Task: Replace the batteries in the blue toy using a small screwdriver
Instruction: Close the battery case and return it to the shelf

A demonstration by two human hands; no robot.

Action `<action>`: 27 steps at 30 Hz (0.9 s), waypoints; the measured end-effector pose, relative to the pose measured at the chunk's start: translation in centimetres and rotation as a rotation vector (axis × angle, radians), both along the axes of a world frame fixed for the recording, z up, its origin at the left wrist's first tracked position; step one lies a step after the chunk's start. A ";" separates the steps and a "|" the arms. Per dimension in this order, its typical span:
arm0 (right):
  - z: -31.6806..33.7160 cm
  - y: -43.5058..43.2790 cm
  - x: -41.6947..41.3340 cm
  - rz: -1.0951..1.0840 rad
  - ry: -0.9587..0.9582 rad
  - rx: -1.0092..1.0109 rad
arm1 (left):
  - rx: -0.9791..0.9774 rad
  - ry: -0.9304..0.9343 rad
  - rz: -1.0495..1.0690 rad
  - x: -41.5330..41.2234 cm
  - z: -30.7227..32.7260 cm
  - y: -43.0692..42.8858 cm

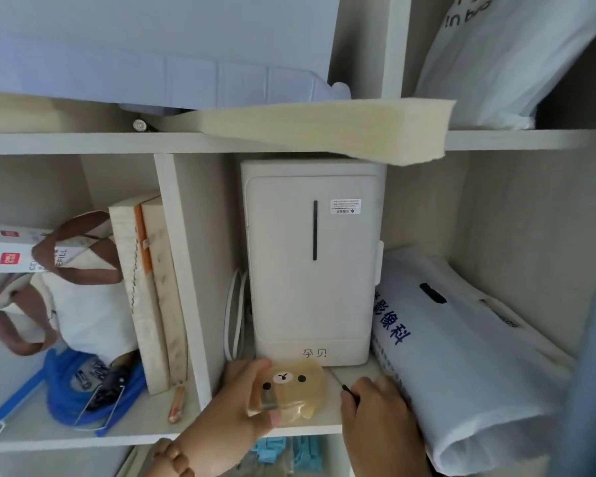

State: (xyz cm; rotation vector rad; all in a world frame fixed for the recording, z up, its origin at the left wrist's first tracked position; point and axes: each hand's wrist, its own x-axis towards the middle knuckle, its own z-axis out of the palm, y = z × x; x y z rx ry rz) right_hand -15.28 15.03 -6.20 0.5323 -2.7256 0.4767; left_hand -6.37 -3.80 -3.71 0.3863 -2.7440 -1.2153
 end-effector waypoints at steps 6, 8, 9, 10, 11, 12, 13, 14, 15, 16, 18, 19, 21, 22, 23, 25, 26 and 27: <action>-1.8 -0.7 -0.5 -0.067 0.028 -0.088 | 0.068 -0.032 0.015 0.2 0.1 0.0; -1.9 -0.7 -0.5 -0.076 0.039 -0.107 | 0.084 -0.044 0.027 0.3 0.3 0.0; -2.0 -0.7 -0.5 -0.081 0.028 -0.120 | 0.093 -0.046 0.031 0.3 0.4 0.1; -2.0 -0.8 -0.5 -0.087 0.022 -0.126 | 0.100 -0.046 0.033 0.3 0.4 0.1; -2.1 -0.8 -0.5 -0.094 0.018 -0.129 | 0.104 -0.046 0.033 0.4 0.5 0.1; -2.1 -0.8 -0.5 -0.099 0.027 -0.133 | 0.106 -0.045 0.033 0.4 0.6 0.2; -2.2 -0.9 -0.4 -0.101 0.040 -0.140 | 0.110 -0.043 0.034 0.4 0.7 0.3; -2.2 -0.9 -0.4 -0.104 0.057 -0.144 | 0.115 -0.039 0.037 0.5 0.8 0.4; -2.1 -0.8 -0.3 -0.105 0.067 -0.148 | 0.117 -0.032 0.040 0.6 0.8 0.5; -2.1 -0.8 -0.3 -0.108 0.072 -0.149 | 0.119 -0.026 0.043 0.7 0.9 0.6; -2.1 -0.8 -0.2 -0.113 0.058 -0.151 | 0.121 -0.022 0.053 0.9 1.0 0.9; -2.1 -0.8 -0.1 -0.116 0.051 -0.148 | 0.123 -0.020 0.057 0.9 1.1 1.0; -2.1 -0.7 0.0 -0.116 0.047 -0.126 | 0.131 -0.014 0.065 1.0 1.3 1.1; -2.1 -0.7 0.1 -0.115 0.054 -0.111 | 0.132 -0.010 0.068 1.1 1.3 1.2; -1.9 -0.6 0.3 -0.109 0.065 -0.103 | 0.129 -0.004 0.071 1.2 1.4 1.2; -1.4 -0.4 0.8 -0.079 0.081 -0.107 | 0.112 0.013 0.075 1.4 1.5 1.4; -1.1 -0.2 1.1 -0.052 0.094 -0.104 | 0.098 0.026 0.078 1.4 1.5 1.5; -0.8 -0.1 1.5 -0.020 0.112 -0.092 | 0.080 0.041 0.079 1.6 1.6 1.7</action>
